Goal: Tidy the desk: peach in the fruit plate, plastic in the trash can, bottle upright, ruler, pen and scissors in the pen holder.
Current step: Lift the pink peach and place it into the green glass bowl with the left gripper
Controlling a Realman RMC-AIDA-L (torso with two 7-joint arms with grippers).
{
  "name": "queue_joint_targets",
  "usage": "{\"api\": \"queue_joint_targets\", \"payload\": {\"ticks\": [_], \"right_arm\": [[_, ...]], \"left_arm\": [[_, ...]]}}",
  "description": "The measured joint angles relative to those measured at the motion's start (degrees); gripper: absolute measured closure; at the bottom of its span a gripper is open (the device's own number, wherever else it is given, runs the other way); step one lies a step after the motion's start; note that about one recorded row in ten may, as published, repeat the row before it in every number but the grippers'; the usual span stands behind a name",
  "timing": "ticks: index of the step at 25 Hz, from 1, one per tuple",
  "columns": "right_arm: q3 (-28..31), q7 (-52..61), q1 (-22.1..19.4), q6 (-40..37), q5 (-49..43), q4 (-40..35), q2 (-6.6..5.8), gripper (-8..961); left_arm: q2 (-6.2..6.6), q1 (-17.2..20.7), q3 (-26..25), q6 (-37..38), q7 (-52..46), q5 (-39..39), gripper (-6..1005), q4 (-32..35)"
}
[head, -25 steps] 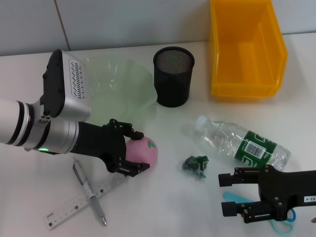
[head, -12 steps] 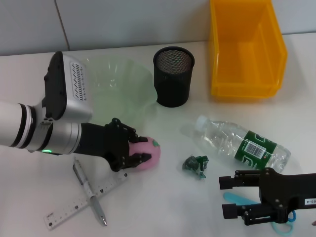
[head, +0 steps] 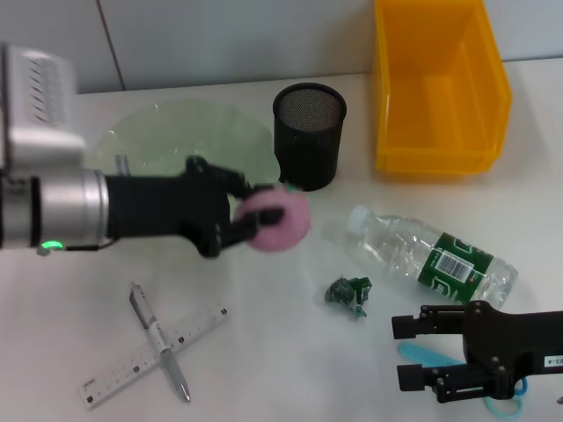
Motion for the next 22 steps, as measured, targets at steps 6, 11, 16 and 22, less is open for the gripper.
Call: {"api": "queue_joint_targets", "payload": {"ticks": [6, 11, 16, 22], "right_arm": [[-0.1, 0.0, 0.0, 0.0, 0.0, 0.0, 0.0, 196], [-0.1, 0.1, 0.0, 0.0, 0.0, 0.0, 0.16, 196], [0.0, 0.1, 0.0, -0.1, 0.0, 0.0, 0.35, 196], [0.0, 0.1, 0.0, -0.3, 0.0, 0.0, 0.41, 196]], "left_arm": [[-0.19, -0.1, -5.8, -4.0, 2.5, -8.8, 764, -5.6], [-0.17, -2.3, -6.5, -15.1, 7.6, -11.4, 796, -13.3], [-0.28, -3.6, -6.0, -23.7, 7.9, -11.2, 822, -16.5], [-0.21, -4.2, -5.9, -27.3, 6.6, -11.4, 783, -18.7]]}}
